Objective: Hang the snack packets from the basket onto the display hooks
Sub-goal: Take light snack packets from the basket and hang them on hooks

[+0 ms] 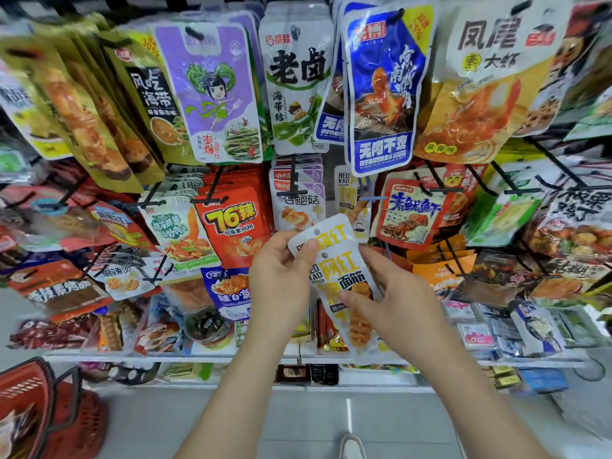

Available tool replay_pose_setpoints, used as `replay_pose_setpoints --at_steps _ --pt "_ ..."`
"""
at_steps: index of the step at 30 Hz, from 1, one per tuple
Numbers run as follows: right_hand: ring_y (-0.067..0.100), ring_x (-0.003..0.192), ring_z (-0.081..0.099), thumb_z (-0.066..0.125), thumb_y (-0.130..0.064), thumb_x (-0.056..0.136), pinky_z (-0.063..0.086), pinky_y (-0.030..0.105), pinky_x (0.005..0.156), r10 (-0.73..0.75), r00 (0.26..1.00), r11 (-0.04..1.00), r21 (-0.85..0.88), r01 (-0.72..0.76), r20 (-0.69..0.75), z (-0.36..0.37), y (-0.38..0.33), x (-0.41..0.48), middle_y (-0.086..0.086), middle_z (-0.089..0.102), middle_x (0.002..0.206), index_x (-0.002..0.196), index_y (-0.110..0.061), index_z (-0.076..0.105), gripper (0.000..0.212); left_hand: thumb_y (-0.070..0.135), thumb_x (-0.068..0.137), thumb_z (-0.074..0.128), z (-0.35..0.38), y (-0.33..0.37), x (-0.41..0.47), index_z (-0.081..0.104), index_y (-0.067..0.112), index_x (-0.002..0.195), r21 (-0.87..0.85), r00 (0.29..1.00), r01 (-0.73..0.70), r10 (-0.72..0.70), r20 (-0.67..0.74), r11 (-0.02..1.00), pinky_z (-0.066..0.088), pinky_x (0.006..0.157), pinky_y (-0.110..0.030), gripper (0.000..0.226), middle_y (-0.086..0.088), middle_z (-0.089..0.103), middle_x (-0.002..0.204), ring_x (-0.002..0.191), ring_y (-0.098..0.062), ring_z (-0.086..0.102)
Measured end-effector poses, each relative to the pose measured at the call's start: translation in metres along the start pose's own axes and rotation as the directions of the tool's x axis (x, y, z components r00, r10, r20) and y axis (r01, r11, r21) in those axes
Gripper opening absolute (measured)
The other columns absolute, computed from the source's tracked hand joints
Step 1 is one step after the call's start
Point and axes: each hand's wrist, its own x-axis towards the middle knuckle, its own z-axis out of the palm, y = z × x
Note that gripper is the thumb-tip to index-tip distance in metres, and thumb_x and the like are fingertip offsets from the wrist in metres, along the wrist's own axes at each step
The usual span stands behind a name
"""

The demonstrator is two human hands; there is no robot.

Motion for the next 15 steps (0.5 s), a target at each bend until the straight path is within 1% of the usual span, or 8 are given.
replay_pose_setpoints --at_steps 2,3,6,8,10,12,13,15 --pt "0.011 0.089 0.068 0.071 -0.049 0.079 0.055 0.039 0.072 -0.04 0.999 0.998 -0.055 0.04 0.001 0.002 0.002 -0.001 -0.015 0.072 0.1 0.135 -0.046 0.037 0.066 0.02 0.09 0.064 0.003 -0.007 -0.003 0.064 0.023 0.086 0.187 0.985 -0.142 0.157 -0.072 0.972 0.044 0.052 -0.025 0.006 0.009 0.063 0.065 0.057 -0.006 0.056" --pt "0.01 0.088 0.068 0.072 -0.049 0.078 0.056 0.04 0.073 -0.055 0.998 0.998 -0.01 0.056 0.02 0.003 0.001 -0.002 -0.017 0.071 0.099 0.135 -0.05 0.034 0.068 0.021 0.09 0.065 0.004 -0.011 -0.005 0.065 0.022 0.088 0.273 0.969 -0.202 0.233 -0.085 0.94 0.041 0.052 -0.024 0.002 0.011 0.06 0.063 0.056 -0.006 0.052" --pt "-0.001 0.088 0.067 0.076 -0.041 0.077 0.057 0.039 0.077 -0.045 0.999 0.975 0.221 0.038 0.026 0.007 0.001 -0.003 -0.027 0.069 0.095 0.123 -0.066 0.033 0.068 0.015 0.089 0.066 0.009 -0.018 -0.012 0.068 0.014 0.094 0.442 0.915 -0.324 0.395 -0.077 0.836 0.037 0.057 -0.012 0.006 0.012 0.059 0.07 0.061 -0.003 0.049" --pt "-0.001 0.088 0.067 0.075 -0.043 0.078 0.057 0.038 0.076 -0.021 0.999 0.973 0.231 0.028 -0.032 0.013 0.003 -0.005 -0.025 0.07 0.095 0.123 -0.066 0.032 0.067 0.013 0.088 0.066 0.012 -0.019 -0.013 0.068 0.013 0.094 0.465 0.907 -0.332 0.414 -0.082 0.821 0.036 0.061 -0.005 0.007 0.01 0.064 0.076 0.067 -0.004 0.052" --pt "0.004 0.081 0.068 0.071 -0.048 0.079 0.057 0.041 0.07 -0.028 0.997 0.982 0.183 0.041 -0.074 0.016 0.003 -0.005 -0.018 0.071 0.093 0.131 -0.058 0.032 0.065 0.015 0.088 0.066 0.017 -0.022 -0.012 0.067 0.019 0.091 0.383 0.943 -0.234 0.304 -0.133 0.894 0.046 0.064 -0.016 0.004 0.01 0.064 0.073 0.066 -0.011 0.057" --pt "0.005 0.072 0.066 0.068 -0.048 0.082 0.055 0.04 0.066 -0.062 0.995 0.994 0.087 0.068 -0.072 0.016 0.005 -0.003 -0.014 0.071 0.089 0.134 -0.055 0.027 0.066 0.018 0.088 0.067 0.021 -0.024 -0.008 0.068 0.022 0.088 0.139 0.982 0.018 0.009 -0.188 0.99 0.055 0.071 -0.037 0.004 0.003 0.07 0.076 0.073 -0.021 0.065" --pt "0.005 0.068 0.063 0.067 -0.048 0.083 0.054 0.039 0.065 -0.074 0.996 0.996 0.044 0.076 -0.059 0.015 0.007 -0.001 -0.014 0.071 0.087 0.134 -0.056 0.025 0.067 0.017 0.088 0.067 0.022 -0.021 -0.006 0.069 0.021 0.089 -0.041 0.973 0.156 -0.16 -0.167 0.987 0.057 0.073 -0.043 0.005 -0.003 0.072 0.081 0.078 -0.026 0.068" --pt "0.005 0.067 0.062 0.066 -0.048 0.083 0.054 0.039 0.066 -0.086 0.996 0.993 0.076 0.088 -0.027 0.013 0.012 0.001 -0.014 0.071 0.091 0.136 -0.058 0.023 0.069 0.01 0.089 0.063 0.022 -0.011 -0.003 0.07 0.009 0.095 -0.376 0.898 0.404 -0.439 -0.007 0.834 0.058 0.064 -0.04 0.009 -0.014 0.072 0.09 0.075 -0.029 0.069"
